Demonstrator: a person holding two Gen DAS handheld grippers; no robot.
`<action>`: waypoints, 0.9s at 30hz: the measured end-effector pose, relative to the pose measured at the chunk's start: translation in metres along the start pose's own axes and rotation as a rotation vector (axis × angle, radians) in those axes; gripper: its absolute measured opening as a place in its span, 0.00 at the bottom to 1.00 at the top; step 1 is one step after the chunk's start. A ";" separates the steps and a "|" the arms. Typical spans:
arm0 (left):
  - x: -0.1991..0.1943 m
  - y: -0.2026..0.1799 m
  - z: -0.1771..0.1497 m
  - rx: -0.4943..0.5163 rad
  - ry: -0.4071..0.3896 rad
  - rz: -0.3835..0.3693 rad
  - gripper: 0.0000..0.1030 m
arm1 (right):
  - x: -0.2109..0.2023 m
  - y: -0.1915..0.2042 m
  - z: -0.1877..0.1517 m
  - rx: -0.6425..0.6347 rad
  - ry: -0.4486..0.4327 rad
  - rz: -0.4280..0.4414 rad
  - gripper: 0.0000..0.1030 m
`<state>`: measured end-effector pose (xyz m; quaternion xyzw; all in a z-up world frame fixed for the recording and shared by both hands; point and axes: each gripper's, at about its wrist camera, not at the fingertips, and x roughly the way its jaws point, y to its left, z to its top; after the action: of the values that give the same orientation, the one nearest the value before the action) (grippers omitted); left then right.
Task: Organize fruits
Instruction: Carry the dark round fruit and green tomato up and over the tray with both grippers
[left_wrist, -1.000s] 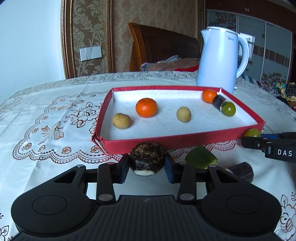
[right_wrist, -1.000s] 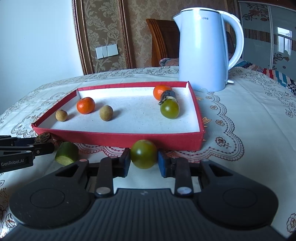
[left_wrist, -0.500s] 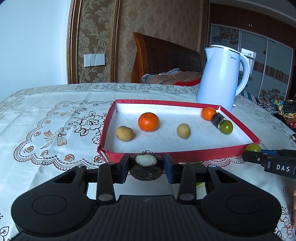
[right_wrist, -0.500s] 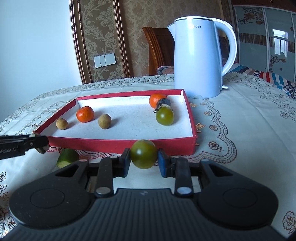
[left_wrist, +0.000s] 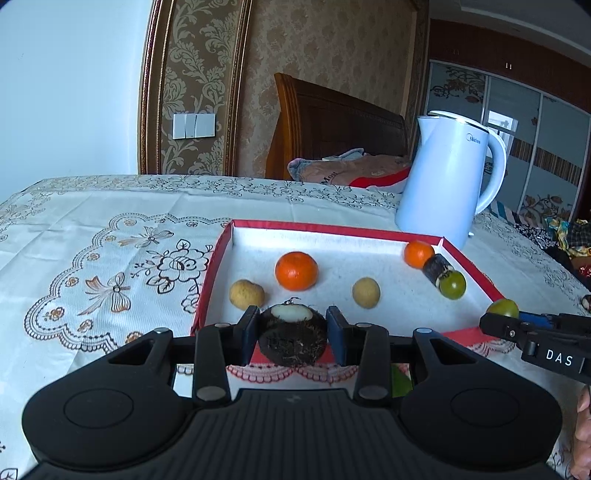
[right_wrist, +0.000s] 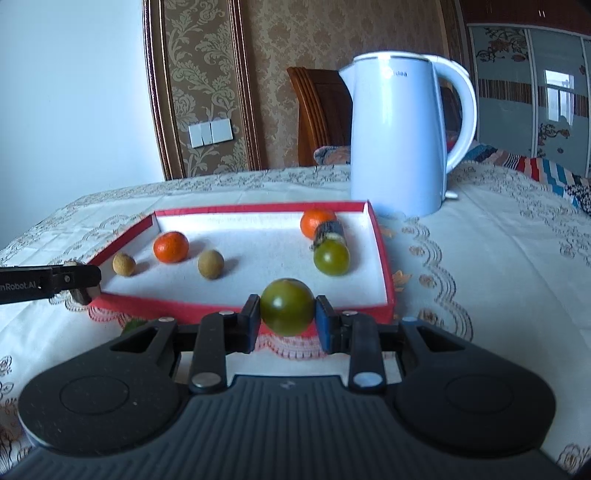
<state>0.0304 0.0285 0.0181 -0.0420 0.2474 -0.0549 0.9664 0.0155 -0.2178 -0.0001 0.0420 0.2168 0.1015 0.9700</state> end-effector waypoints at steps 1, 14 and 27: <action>0.002 -0.001 0.002 0.004 0.000 0.003 0.37 | 0.001 0.001 0.002 -0.003 -0.004 -0.002 0.29; 0.046 -0.007 0.011 0.027 0.069 0.077 0.37 | 0.044 0.015 0.018 -0.069 0.056 -0.032 0.29; 0.065 -0.011 0.012 0.043 0.082 0.133 0.37 | 0.068 0.019 0.021 -0.077 0.113 -0.030 0.29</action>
<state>0.0921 0.0100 -0.0006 -0.0023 0.2877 0.0026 0.9577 0.0810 -0.1850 -0.0064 -0.0046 0.2679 0.0978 0.9585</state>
